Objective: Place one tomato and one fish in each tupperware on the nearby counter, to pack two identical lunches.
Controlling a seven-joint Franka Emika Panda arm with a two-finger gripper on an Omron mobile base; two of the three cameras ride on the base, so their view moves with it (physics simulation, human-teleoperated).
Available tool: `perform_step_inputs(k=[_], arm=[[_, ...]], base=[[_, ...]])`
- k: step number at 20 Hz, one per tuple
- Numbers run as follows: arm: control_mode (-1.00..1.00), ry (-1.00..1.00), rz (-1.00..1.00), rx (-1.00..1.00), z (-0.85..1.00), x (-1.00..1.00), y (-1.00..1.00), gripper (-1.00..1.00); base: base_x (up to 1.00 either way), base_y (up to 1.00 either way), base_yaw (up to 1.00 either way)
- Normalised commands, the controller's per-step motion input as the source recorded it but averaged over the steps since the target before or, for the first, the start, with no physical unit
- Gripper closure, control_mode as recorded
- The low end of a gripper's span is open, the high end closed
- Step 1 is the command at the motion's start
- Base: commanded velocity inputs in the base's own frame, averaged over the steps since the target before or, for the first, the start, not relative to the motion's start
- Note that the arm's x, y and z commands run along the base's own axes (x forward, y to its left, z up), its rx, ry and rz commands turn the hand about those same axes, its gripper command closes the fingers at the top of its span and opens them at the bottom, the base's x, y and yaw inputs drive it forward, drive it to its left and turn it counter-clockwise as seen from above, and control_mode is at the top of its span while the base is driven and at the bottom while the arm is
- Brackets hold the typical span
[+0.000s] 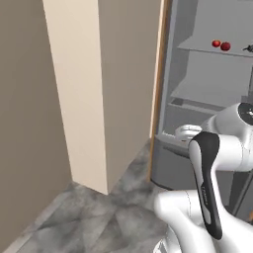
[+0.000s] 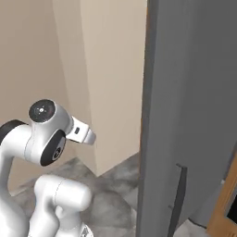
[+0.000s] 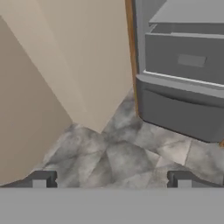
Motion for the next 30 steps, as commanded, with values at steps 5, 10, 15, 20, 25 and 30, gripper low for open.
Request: perform_step_inputs(k=[5, 10, 15, 20, 25, 30], arm=[[1.0, 0.0, 0.0, 0.0, 0.0, 0.0, 0.0, -1.0], [1.0, 0.0, 0.0, 0.0, 0.0, 0.0, 0.0, -1.0], [1.0, 0.0, 0.0, 0.0, 0.0, 0.0, 0.0, -1.0], [1.0, 0.0, 0.0, 0.0, 0.0, 0.0, 0.0, -1.0], [1.0, 0.0, 0.0, 0.0, 0.0, 0.0, 0.0, -1.0], [1.0, 0.0, 0.0, 0.0, 0.0, 0.0, 0.0, -1.0]], base=[[-0.11, 0.34, -0.47], [-0.02, 0.91, -0.47], [-0.01, 1.0, -0.41], [-0.02, 0.64, -0.42], [0.05, 0.04, -0.41], [0.49, -0.03, -0.19]])
